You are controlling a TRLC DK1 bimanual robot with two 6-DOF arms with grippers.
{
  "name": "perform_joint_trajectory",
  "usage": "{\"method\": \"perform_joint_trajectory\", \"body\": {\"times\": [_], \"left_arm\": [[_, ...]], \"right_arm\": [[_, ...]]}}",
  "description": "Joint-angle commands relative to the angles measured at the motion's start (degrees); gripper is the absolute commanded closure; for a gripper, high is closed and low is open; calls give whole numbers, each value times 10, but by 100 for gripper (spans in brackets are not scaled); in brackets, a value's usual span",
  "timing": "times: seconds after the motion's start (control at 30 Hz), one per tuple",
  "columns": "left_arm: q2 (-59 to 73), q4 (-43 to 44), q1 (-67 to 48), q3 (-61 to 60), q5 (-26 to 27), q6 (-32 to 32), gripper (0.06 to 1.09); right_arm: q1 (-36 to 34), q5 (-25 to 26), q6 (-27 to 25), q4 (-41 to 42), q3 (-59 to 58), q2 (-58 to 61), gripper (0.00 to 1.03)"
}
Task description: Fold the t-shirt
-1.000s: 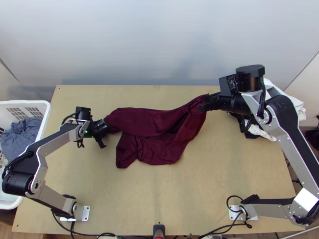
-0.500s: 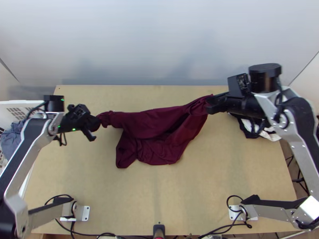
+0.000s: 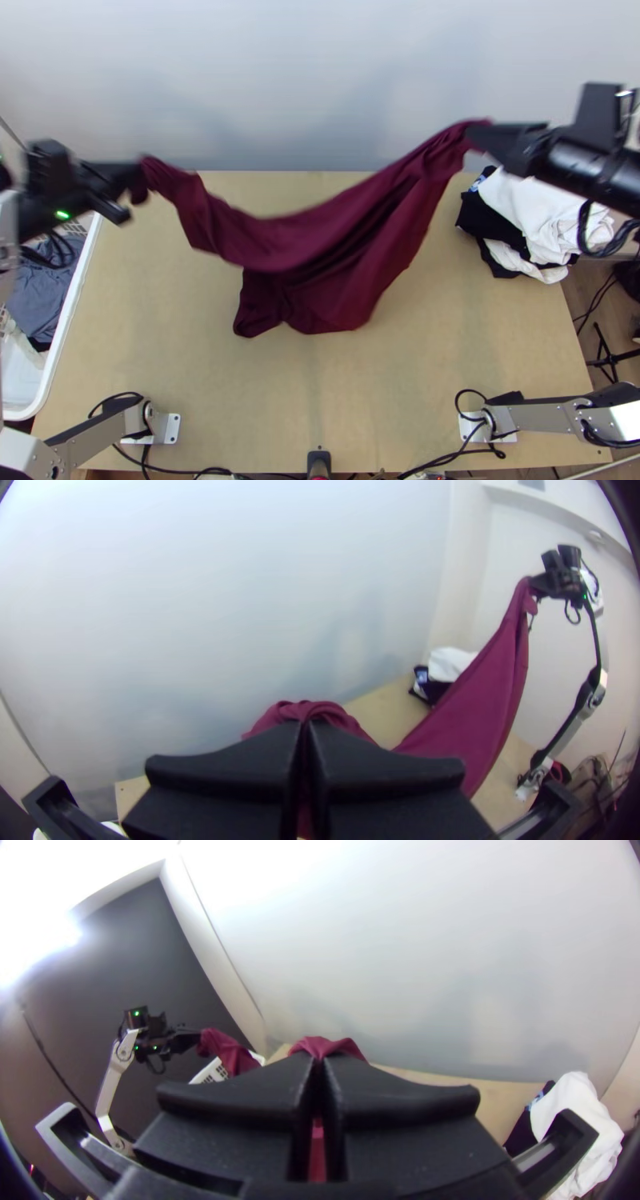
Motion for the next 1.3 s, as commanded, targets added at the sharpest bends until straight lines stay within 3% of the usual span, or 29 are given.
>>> {"method": "perform_joint_trajectory", "body": {"times": [0.0, 0.07, 0.17, 0.27, 0.37, 0.5, 0.83, 1.0, 1.13, 1.27], "left_arm": [[10, 97, 88, 73, 8, -179, 105], [40, 121, 114, 74, -35, -241, 105], [108, 114, 120, 66, -120, -257, 105], [182, 110, 139, 51, -168, -258, 105], [223, 92, 139, 15, -173, -249, 105], [206, 37, 97, -71, -174, -176, 105], [-28, 15, -77, -291, -187, -35, 105], [-131, -74, -227, -342, -180, -18, 105], [-213, -88, -379, -360, -159, -61, 105], [-235, -46, -503, -324, -132, -202, 105]], "right_arm": [[-57, -14, 80, 108, 10, 1, 100], [-84, -14, 106, 142, -22, 3, 100], [-104, -12, 119, 178, -53, 12, 100], [-109, -2, 122, 189, -66, 35, 100], [-109, 7, 118, 194, -80, 52, 100], [-101, 7, 115, 197, -92, 54, 100], [-94, 6, 118, 197, -89, 19, 100], [-96, 6, 118, 195, -106, -7, 100], [-103, 6, 115, 195, -124, -23, 100], [-111, 6, 115, 196, -136, -33, 100]]}}
